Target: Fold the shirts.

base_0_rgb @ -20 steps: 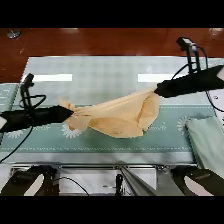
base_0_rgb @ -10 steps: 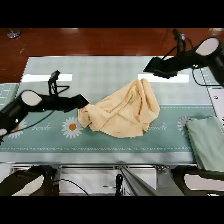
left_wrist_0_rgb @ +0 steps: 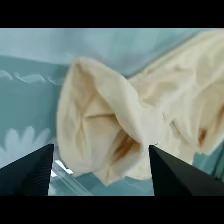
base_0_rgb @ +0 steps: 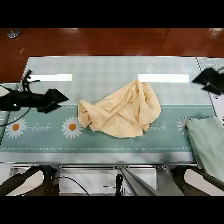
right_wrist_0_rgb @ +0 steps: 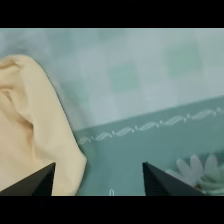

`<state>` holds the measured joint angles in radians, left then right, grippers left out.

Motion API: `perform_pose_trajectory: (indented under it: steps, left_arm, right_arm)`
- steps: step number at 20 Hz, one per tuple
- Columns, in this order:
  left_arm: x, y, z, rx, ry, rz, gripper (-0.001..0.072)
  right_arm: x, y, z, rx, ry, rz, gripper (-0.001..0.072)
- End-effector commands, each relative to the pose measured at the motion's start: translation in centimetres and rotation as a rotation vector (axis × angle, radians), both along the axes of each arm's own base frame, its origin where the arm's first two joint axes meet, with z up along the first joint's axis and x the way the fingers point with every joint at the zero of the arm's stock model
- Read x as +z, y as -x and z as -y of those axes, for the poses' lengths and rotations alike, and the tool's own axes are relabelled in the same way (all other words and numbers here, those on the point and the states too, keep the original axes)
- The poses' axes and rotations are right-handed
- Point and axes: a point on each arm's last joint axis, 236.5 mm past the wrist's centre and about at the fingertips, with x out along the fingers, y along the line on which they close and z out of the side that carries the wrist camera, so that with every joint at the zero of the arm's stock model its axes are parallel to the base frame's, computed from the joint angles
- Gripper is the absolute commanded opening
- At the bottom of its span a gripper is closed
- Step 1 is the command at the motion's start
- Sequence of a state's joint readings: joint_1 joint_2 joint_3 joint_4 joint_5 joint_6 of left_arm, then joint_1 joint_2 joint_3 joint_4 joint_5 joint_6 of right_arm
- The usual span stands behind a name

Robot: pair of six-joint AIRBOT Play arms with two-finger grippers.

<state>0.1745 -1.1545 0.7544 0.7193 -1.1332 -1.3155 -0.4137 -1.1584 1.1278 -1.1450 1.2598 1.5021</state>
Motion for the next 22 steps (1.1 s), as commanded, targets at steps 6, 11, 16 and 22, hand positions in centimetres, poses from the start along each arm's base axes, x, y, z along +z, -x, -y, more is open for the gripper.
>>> perform_pose_trajectory:
  steps: [6,11,16,22]
  left_arm:
    - [-3.8,-0.2,10.6,-0.014,0.272,0.026,0.0702]
    - [-4.7,-1.4,12.2,-0.043,0.277,0.02,0.0035]
    - [-2.4,-1.9,13.4,-0.117,0.32,0.069,0.0028]
    - [-2.2,-1.7,13.5,-0.132,0.322,0.078,0.0029]
  right_arm:
    - [-11.2,11.5,-7.8,-0.002,-0.275,-0.181,0.0619]
    - [-12.9,12.9,-10.6,0.066,-0.3,-0.231,0.0619]
    - [-13.5,11.0,-16.1,0.148,-0.364,-0.223,0.0619]
    - [-12.6,6.4,-21.0,0.216,-0.402,-0.172,0.0619]
